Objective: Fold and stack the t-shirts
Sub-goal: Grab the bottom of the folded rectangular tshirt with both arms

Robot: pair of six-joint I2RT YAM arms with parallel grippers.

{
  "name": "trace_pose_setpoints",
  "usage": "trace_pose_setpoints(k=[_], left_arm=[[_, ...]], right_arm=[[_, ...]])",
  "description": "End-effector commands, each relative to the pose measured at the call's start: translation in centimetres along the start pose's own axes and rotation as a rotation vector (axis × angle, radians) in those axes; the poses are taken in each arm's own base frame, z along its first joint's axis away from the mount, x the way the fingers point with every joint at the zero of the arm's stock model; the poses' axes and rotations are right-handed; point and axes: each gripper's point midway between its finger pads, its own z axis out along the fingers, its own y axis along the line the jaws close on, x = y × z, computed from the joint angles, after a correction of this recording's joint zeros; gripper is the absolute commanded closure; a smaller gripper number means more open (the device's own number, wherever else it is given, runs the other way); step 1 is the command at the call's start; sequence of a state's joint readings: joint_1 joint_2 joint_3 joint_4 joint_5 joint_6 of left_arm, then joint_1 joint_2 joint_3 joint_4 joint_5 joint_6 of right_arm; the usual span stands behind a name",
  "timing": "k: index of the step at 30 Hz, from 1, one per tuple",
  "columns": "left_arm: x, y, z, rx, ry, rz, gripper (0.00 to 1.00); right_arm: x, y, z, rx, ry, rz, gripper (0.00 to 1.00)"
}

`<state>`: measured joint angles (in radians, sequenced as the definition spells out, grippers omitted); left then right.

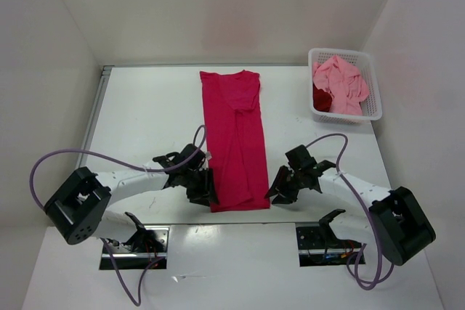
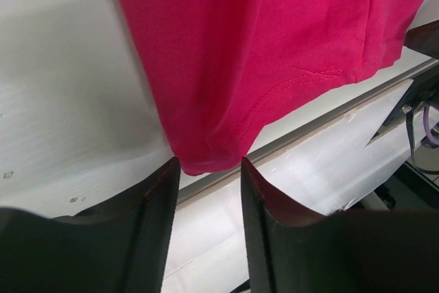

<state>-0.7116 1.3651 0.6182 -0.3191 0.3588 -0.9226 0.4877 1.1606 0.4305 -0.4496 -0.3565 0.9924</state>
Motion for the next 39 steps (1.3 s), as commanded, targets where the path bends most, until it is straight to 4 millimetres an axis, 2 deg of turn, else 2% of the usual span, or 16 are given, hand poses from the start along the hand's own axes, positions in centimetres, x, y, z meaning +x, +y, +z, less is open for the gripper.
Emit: trace_pose_setpoints(k=[1,4,9,14,15,18,22,27,30,31,33,34,36,37,38,39], left_arm=[[0.5,-0.3,0.2,0.040,0.023,-0.005,0.53],[0.8,-0.1,0.4,0.046,0.030,-0.014,0.56],[1.6,0.1,0.5,0.066,0.053,-0.031,0.62],[1.3,-1.0,0.2,0.123,0.032,-0.004,0.86],[1.2,-1.2,-0.1,0.133,0.024,0.001,0.89],[1.3,-1.0,-0.3,0.115,0.027,0.004,1.00],[2.6,0.1,-0.9,0.099,0.041,-0.007,1.00],[5.0,0.6,-2.9,0.127,0.067,-0.033,1.00],[6.5,0.6,-4.4,0.147,0.089,-0.063,1.00],[6.1,0.3,-5.2,0.160,0.067,-0.069,1.00],[4.4,-1.1,-6.4,0.182,0.017,-0.072,1.00],[3.6,-1.4,-6.8,0.181,0.001,-0.075,1.00],[0.3,-1.5,-7.7,0.182,-0.073,-0.066,1.00],[-1.8,-2.2,-8.1,0.179,-0.098,-0.061,1.00],[-4.1,-1.6,-8.8,0.172,-0.149,-0.053,1.00],[-5.9,-1.2,-8.5,0.154,-0.156,-0.067,1.00]], right_arm=[[0.8,-0.2,0.3,0.001,0.021,0.021,0.57],[1.5,-0.4,0.5,-0.016,0.043,0.020,0.57],[2.1,-0.4,1.3,-0.019,0.066,0.010,0.67],[1.9,0.2,1.4,-0.016,0.050,-0.015,0.91],[2.0,1.2,1.1,-0.029,0.050,-0.034,0.96],[2.7,1.4,1.0,-0.004,0.067,-0.065,1.00],[4.3,1.0,0.5,0.004,0.100,-0.063,1.00],[6.9,0.4,-2.0,-0.024,0.167,-0.058,1.00],[7.0,1.9,-3.7,-0.063,0.163,-0.082,1.00],[6.7,3.3,-4.4,-0.088,0.153,-0.104,1.00],[5.3,3.9,-4.5,-0.062,0.124,-0.151,1.00],[3.4,5.6,-5.3,-0.087,0.075,-0.151,1.00],[0.6,5.8,-4.9,-0.063,0.035,-0.200,1.00],[-2.0,7.0,-5.8,-0.086,-0.021,-0.193,1.00],[-3.6,6.9,-5.1,-0.046,-0.029,-0.195,1.00],[-5.8,8.4,-5.8,-0.054,-0.089,-0.260,1.00]])
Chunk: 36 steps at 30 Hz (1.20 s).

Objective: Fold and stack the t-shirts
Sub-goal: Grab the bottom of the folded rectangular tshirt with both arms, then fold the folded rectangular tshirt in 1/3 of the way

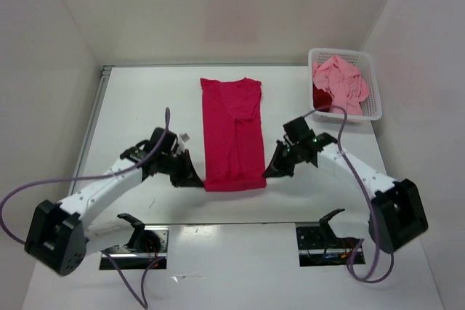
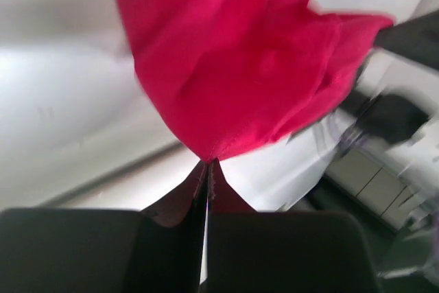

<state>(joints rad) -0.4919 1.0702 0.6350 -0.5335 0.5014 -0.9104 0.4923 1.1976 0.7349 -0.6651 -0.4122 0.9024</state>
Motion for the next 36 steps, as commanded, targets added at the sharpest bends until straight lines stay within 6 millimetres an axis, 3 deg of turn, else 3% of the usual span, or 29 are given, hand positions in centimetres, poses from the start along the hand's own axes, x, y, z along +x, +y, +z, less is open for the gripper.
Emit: trace_pose_setpoints(k=[1,2,3,4,5,7,8,10,11,13,14,15,17,19,22,26,27,29,31,33,34,36], left_arm=[[-7.1,-2.3,-1.4,0.028,-0.119,0.081,1.00],[-9.7,-2.3,-2.0,0.034,-0.175,0.077,1.00],[-11.4,-1.8,-1.2,0.013,-0.168,0.088,1.00],[-13.0,-2.0,-1.2,0.008,-0.189,0.104,1.00],[-15.6,-3.7,-2.1,0.018,-0.243,0.143,1.00],[-18.3,-3.9,-1.1,-0.013,-0.256,0.172,1.00],[-20.8,-4.4,-1.0,-0.015,-0.294,0.175,1.00],[-23.1,-4.8,-0.8,-0.012,-0.325,0.181,1.00],[-24.1,-4.1,0.2,-0.037,-0.325,0.169,1.00],[-26.2,-4.7,0.3,-0.045,-0.361,0.180,1.00],[-26.8,-4.0,1.3,-0.063,-0.349,0.167,1.00],[-27.6,-3.5,1.3,-0.079,-0.364,0.157,1.00],[-28.9,-2.7,2.1,-0.115,-0.384,0.148,1.00],[-29.7,-2.1,2.4,-0.126,-0.392,0.139,1.00],[-30.3,-0.9,3.6,-0.154,-0.386,0.125,1.00],[-30.9,-0.7,3.7,-0.165,-0.406,0.117,0.96],[-31.2,-0.8,3.6,-0.165,-0.420,0.107,0.92],[-31.7,-1.6,3.1,-0.143,-0.450,0.111,0.68],[-32.1,-4.2,0.9,-0.077,-0.518,0.129,0.53],[-31.7,-5.2,-0.3,-0.037,-0.560,0.116,0.49],[-31.1,-6.9,-1.8,0.013,-0.580,0.133,0.50],[-29.1,-7.5,-1.3,0.042,-0.558,0.125,0.56]], right_arm=[[-6.5,1.4,-1.3,0.033,-0.131,-0.159,1.00],[-7.9,1.4,-0.4,0.062,-0.135,-0.164,1.00],[-9.6,3.1,-1.0,0.049,-0.171,-0.220,1.00],[-10.9,3.4,-0.9,0.057,-0.187,-0.225,1.00],[-12.9,4.5,-0.6,0.049,-0.205,-0.235,1.00],[-15.3,4.7,-0.3,0.082,-0.238,-0.253,1.00],[-17.6,5.2,-0.1,0.073,-0.266,-0.239,1.00],[-19.5,5.6,0.0,0.054,-0.291,-0.228,1.00],[-20.9,6.6,-0.5,0.039,-0.318,-0.229,1.00],[-22.7,6.5,0.6,0.043,-0.324,-0.233,1.00],[-24.1,7.2,0.1,0.037,-0.354,-0.234,1.00],[-24.8,6.9,1.3,0.049,-0.342,-0.240,1.00],[-26.8,7.0,1.3,0.045,-0.367,-0.239,0.99],[-27.5,6.4,3.3,0.057,-0.332,-0.241,0.99],[-28.3,6.3,4.5,0.062,-0.312,-0.257,0.97],[-28.3,5.8,5.8,0.063,-0.274,-0.246,0.95],[-28.5,6.1,5.6,0.057,-0.282,-0.250,0.93],[-28.8,6.6,5.3,0.049,-0.294,-0.256,0.87],[-29.0,7.3,4.3,0.045,-0.315,-0.263,0.72],[-29.1,8.6,2.2,0.025,-0.361,-0.282,0.65],[-28.4,8.1,2.2,0.031,-0.352,-0.277,0.59],[-28.0,8.8,0.3,0.015,-0.391,-0.293,0.55]])
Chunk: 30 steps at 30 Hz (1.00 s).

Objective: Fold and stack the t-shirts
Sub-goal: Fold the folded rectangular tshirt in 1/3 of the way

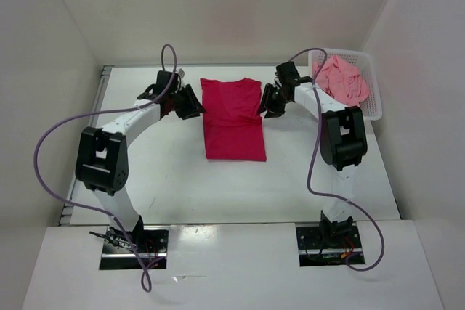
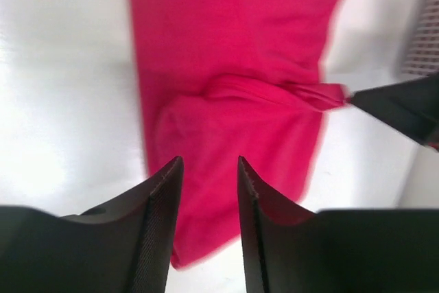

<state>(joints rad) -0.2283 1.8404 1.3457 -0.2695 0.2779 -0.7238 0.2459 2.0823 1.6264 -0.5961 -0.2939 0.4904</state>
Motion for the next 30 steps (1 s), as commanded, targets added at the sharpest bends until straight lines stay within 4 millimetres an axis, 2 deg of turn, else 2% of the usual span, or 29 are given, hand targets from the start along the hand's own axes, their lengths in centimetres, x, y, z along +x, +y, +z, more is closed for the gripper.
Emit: trace_pose_setpoints(k=[1,2,3,4,5,7,8,10,11,12,15,18,19,26,27,30], left_arm=[[-0.5,-5.6,-4.2,0.164,-0.093,0.026,0.59],[1.9,-7.2,-3.6,0.192,-0.045,0.041,0.61],[3.3,-8.3,-3.6,0.220,-0.024,0.052,0.63],[5.6,-8.5,-3.1,0.229,0.025,0.056,0.64],[8.0,-10.3,-2.8,0.263,0.060,0.088,0.64],[10.4,-10.0,-1.3,0.251,0.114,0.068,0.65],[11.0,-9.3,-0.9,0.250,0.116,0.054,0.66],[11.7,-7.5,0.4,0.196,0.114,0.029,0.68],[11.4,-7.2,0.6,0.182,0.097,0.041,0.69],[12.1,-5.8,1.1,0.147,0.104,0.050,0.69],[13.0,-3.4,1.8,0.085,0.114,0.042,0.70],[15.0,-0.9,2.2,0.040,0.141,0.007,0.70],[16.1,0.3,2.2,0.018,0.160,-0.007,0.70],[17.9,2.3,2.2,-0.018,0.193,-0.017,0.70],[18.0,2.4,2.0,-0.018,0.193,-0.017,0.70],[18.1,2.7,1.6,-0.025,0.185,-0.016,0.70]], right_arm=[[-1.7,2.0,-5.2,-0.042,-0.120,-0.046,0.54],[-1.8,2.5,-6.2,-0.056,-0.142,-0.043,0.53],[-0.9,2.4,-6.0,-0.055,-0.131,-0.047,0.53],[-0.6,2.3,-6.2,-0.054,-0.128,-0.037,0.55],[0.3,3.4,-6.0,-0.068,-0.118,-0.063,0.68],[2.2,4.2,-5.6,-0.081,-0.082,-0.086,0.80],[3.0,6.1,-5.4,-0.124,-0.074,-0.124,0.87],[5.0,6.8,-3.9,-0.146,-0.013,-0.144,0.89],[6.0,7.9,-3.4,-0.163,0.012,-0.166,0.93],[6.6,7.8,-2.3,-0.157,0.032,-0.170,0.95],[6.6,8.8,-1.3,-0.193,0.031,-0.169,0.98],[6.3,8.6,0.3,-0.184,0.044,-0.156,0.99],[6.9,8.5,1.4,-0.175,0.065,-0.157,0.99],[7.8,9.9,4.4,-0.181,0.051,-0.157,0.99],[7.3,10.3,4.4,-0.198,0.031,-0.164,0.99],[6.5,9.8,5.5,-0.149,-0.026,-0.160,0.99]])
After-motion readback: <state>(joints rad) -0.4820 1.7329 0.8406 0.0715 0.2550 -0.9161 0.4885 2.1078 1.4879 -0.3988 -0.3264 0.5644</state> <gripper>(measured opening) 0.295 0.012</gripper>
